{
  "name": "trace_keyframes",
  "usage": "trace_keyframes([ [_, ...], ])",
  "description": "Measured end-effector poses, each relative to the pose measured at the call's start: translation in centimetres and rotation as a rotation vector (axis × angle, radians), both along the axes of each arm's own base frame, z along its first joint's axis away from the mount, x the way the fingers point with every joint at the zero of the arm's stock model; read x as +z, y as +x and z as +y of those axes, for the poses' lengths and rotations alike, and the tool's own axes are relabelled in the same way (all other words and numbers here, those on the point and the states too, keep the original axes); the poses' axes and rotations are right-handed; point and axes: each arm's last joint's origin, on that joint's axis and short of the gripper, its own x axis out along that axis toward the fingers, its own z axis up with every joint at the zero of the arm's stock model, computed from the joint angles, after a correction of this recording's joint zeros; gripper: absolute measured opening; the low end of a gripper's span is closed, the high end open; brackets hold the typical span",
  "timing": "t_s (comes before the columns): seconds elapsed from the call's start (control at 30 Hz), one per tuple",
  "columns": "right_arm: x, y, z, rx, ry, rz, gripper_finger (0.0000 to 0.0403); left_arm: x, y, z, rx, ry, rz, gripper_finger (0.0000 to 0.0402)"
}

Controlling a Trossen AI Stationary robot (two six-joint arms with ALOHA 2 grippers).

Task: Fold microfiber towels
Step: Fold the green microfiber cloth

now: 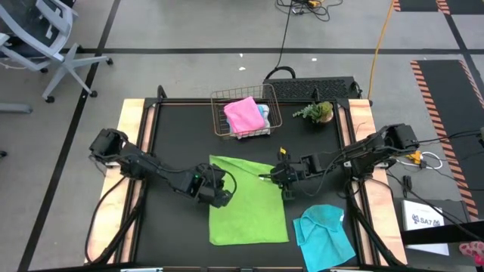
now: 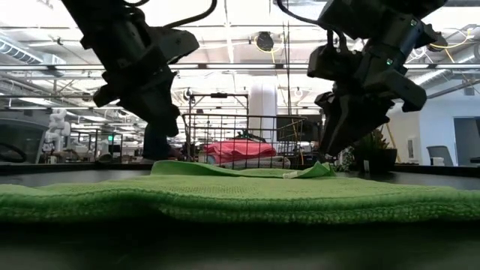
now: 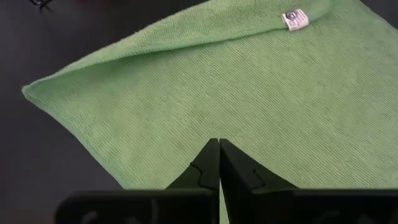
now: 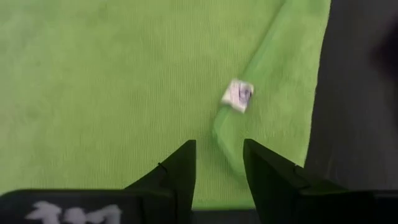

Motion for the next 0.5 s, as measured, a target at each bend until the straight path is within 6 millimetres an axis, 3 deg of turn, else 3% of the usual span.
trace_keyframes([
  [0.17, -0.2, 0.6, 0.1, 0.021, -0.006, -0.055, 0.0124, 0.0, 0.2, 0.6, 0.018, 0.001, 0.001, 0.0008],
  [0.5, -2.6, 1.2, 0.2, 0.061, -0.01, 0.02, 0.0123, 0.0, 0.4, 1.0, 0.02, 0.005, 0.0, 0.002],
])
